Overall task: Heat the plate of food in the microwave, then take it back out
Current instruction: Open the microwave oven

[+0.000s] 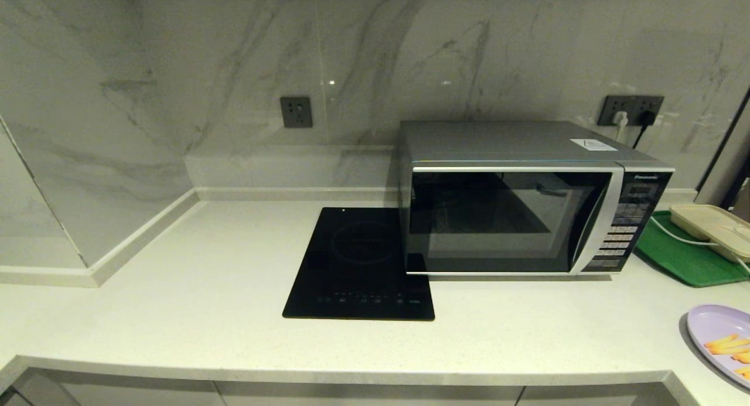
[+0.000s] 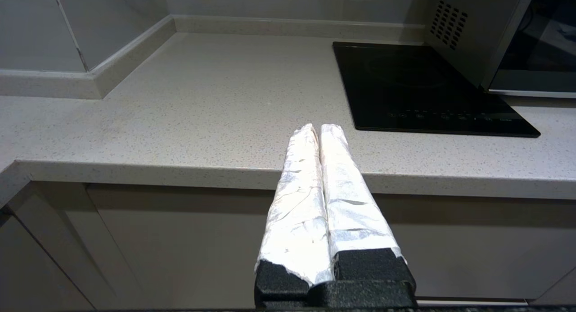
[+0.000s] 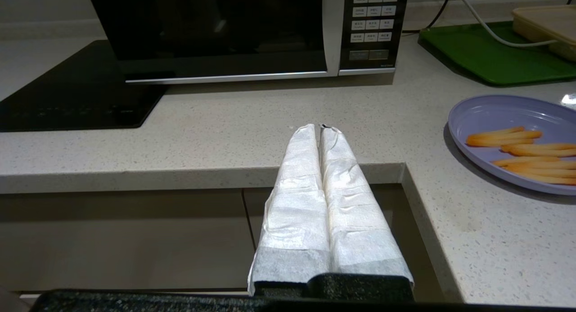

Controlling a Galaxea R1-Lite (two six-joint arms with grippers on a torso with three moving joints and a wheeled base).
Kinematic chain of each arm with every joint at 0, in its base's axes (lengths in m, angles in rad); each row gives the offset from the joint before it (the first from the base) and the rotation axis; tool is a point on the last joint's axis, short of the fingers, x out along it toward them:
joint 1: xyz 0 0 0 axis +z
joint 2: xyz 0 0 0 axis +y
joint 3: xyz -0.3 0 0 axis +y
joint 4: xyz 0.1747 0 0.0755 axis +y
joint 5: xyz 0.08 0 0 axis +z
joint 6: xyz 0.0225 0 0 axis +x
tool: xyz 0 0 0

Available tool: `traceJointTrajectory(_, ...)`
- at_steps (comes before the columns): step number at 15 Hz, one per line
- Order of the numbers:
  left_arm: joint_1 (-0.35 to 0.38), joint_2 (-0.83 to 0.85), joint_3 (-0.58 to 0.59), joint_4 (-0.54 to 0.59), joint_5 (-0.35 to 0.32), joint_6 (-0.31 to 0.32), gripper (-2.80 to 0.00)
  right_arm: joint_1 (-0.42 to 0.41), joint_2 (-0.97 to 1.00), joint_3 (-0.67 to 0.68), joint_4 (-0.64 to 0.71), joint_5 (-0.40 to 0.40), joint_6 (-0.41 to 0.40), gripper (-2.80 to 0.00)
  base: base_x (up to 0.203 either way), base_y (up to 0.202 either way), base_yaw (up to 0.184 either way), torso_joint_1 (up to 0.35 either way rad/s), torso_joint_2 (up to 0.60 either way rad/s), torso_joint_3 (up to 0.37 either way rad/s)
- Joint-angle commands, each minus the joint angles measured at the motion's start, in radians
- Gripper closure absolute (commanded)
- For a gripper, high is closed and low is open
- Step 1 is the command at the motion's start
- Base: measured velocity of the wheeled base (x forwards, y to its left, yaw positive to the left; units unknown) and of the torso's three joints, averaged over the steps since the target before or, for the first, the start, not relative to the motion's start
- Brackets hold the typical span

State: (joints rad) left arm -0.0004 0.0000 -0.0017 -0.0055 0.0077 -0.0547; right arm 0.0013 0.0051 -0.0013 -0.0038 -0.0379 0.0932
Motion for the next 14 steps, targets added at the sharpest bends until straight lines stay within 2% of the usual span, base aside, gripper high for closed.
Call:
traceJointTrajectory(1,0.000,0.000,0.000,-0.001,0.000,-0.001,0.00,0.000,-0.005,0.001,-0.002,0.000,0.002,0.00,0.000,0.000,0.000,0.000,0.00,0.000)
traceJointTrajectory(14,0.000,0.000,0.000,-0.001,0.000,-0.001,0.00,0.000,-0.005,0.001,0.001,0.001,-0.001,0.00,0.000,0.000,0.000,0.000,0.00,0.000)
